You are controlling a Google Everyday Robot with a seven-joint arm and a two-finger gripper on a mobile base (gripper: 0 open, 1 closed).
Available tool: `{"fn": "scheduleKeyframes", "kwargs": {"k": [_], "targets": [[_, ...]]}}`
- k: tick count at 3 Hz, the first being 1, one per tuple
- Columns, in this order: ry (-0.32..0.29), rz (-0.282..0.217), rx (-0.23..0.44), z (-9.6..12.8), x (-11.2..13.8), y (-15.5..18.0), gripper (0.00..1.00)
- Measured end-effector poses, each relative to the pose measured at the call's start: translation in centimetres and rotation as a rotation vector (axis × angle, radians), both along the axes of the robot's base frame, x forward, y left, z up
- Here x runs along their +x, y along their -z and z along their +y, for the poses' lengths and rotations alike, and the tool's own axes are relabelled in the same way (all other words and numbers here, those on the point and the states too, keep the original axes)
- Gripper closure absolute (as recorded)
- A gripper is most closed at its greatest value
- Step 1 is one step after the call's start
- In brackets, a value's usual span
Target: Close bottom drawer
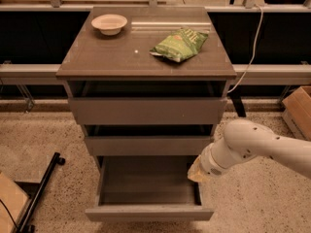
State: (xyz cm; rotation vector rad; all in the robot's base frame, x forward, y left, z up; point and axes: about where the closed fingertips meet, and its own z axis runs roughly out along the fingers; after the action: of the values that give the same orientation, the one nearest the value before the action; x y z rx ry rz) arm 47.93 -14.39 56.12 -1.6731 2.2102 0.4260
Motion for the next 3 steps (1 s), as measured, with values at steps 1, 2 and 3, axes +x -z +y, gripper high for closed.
{"fn": "scheduleKeyframes", "kwargs": {"k": [1,2,3], "targets": [[0.029,0.049,0.016,-0.3,-0.4,4.5,1.00],[0.058,0.110,0.037,-0.5,-0.2,10.4,1.00],[0.109,0.230,0.021,-1.3,0.6,17.2,1.00]]}}
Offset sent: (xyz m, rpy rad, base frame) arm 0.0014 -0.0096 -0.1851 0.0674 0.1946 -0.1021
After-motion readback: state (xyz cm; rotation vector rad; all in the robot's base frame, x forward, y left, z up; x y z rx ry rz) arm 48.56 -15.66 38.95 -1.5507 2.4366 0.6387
